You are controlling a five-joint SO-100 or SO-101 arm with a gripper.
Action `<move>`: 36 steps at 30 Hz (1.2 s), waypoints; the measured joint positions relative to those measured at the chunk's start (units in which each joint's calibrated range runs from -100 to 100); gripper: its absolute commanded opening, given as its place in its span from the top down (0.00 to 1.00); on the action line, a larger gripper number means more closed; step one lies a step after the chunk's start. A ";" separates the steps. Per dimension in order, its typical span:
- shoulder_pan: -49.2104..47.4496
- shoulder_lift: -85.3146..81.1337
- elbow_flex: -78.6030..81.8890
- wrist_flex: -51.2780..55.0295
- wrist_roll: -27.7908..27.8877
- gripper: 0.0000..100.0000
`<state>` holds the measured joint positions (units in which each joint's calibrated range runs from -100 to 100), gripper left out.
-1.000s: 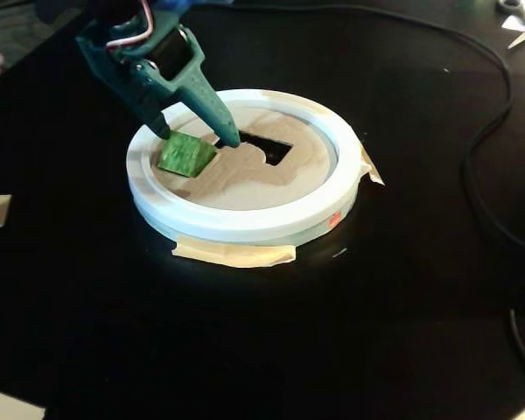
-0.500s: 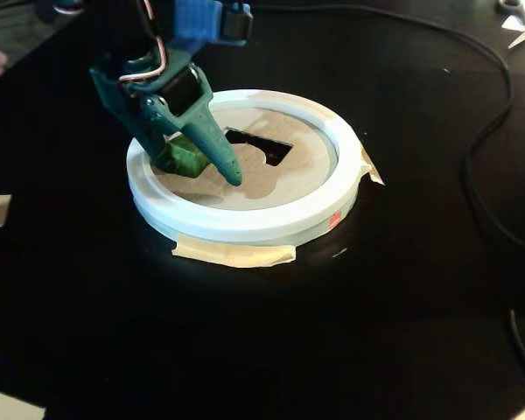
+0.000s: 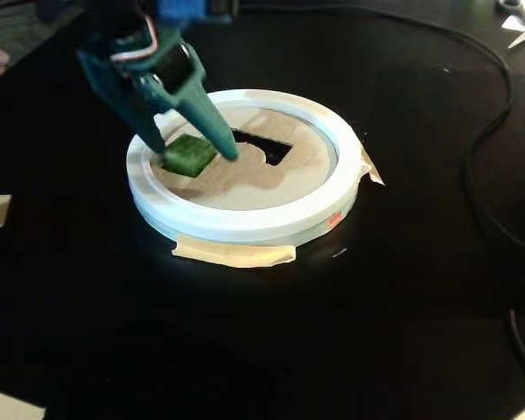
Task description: Pick up the square block and drop it in corresponding square shaped hole
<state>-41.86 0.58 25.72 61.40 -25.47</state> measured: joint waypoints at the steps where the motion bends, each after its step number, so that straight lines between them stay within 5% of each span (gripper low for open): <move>1: 0.70 -1.96 0.00 1.55 0.59 0.15; 11: 13.69 -22.92 8.10 12.71 6.45 0.16; 28: 50.55 -87.20 55.25 7.86 19.78 0.17; 36: 54.65 -98.62 67.64 5.43 22.17 0.16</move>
<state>12.79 -98.04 93.36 66.83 -3.30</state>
